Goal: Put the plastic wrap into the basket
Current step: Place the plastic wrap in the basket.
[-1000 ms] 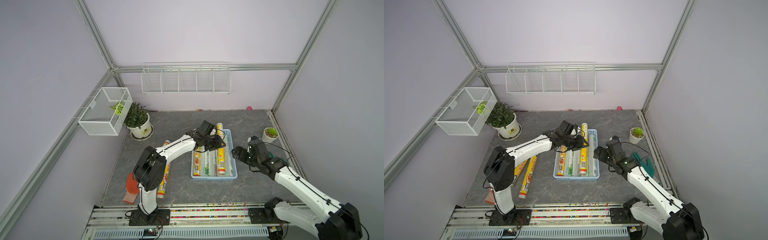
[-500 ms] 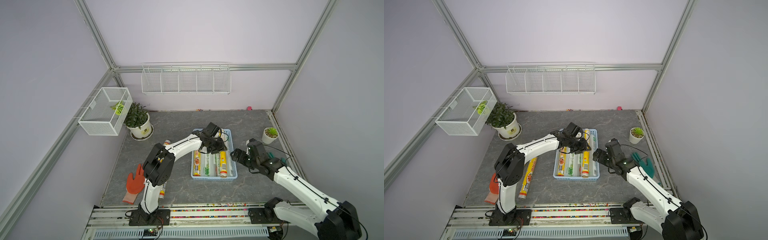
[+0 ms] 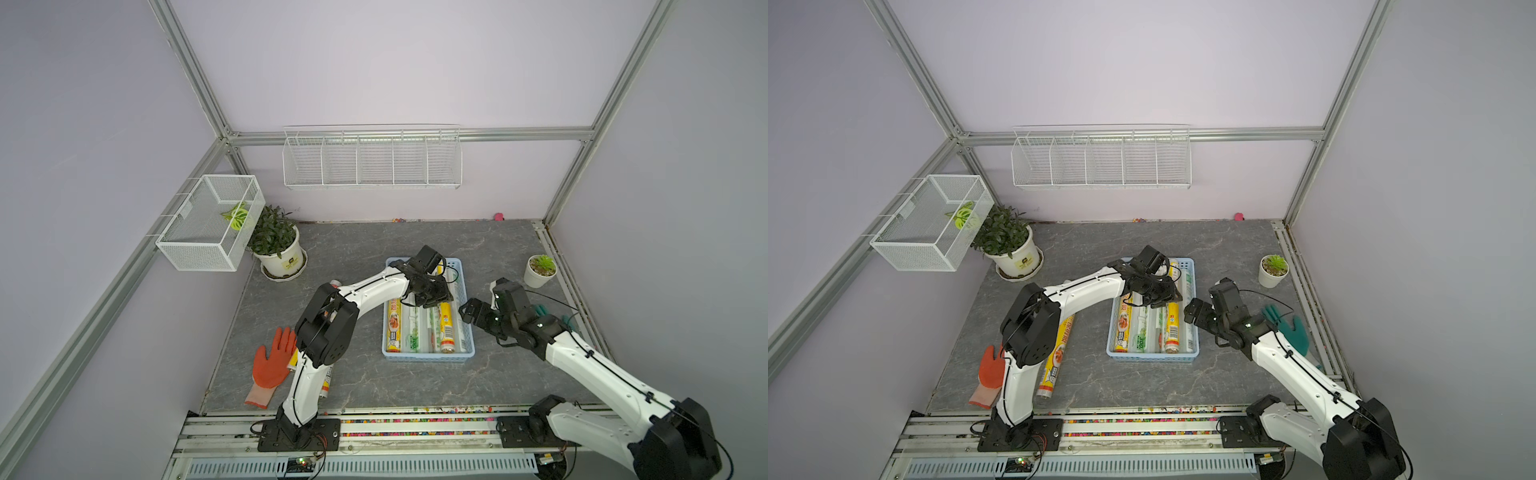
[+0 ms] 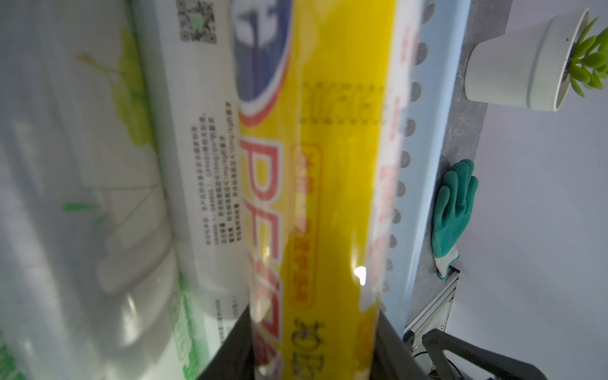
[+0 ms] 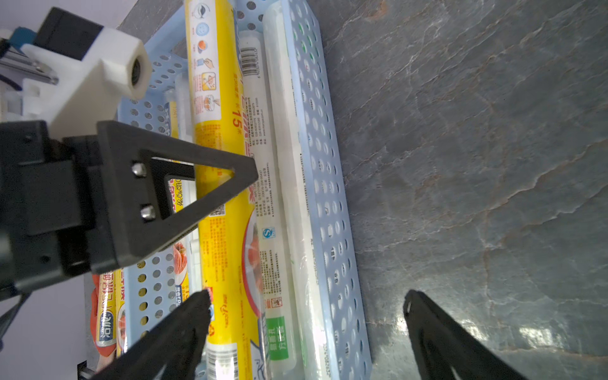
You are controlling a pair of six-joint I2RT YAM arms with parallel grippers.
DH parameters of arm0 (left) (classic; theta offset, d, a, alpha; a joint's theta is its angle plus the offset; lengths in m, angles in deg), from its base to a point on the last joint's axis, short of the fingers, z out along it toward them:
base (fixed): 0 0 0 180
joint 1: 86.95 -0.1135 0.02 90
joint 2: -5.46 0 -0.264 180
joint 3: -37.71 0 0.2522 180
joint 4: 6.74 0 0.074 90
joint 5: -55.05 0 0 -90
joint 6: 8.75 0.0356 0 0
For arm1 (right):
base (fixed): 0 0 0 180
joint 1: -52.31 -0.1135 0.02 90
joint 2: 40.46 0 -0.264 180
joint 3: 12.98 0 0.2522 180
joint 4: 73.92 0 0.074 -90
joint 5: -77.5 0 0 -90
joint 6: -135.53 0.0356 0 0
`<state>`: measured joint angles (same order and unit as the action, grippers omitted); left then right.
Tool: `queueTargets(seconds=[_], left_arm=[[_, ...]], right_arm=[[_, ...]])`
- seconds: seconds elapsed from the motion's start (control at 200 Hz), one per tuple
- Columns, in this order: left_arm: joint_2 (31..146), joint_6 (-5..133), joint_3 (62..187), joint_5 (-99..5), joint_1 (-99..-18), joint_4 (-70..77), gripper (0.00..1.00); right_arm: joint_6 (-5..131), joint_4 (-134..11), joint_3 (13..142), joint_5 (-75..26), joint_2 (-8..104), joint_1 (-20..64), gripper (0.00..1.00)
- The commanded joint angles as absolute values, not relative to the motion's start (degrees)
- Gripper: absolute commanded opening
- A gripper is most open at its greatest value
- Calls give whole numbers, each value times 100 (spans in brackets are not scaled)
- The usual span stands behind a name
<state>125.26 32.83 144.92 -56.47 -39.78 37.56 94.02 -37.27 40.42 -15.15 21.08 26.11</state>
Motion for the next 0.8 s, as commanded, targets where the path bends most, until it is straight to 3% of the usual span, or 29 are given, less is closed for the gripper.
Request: queueTargets(seconds=[0.0,0.795], left_arm=[[12678,3247,14709,-5678,-3957,3804,22],[12859,3298,14749,-5665,-3942,4003,41]], right_arm=[[9440,-3784,3910,-1494,2131,2643,97],[9277,-3934,4018,-1970,2659,2647,97]])
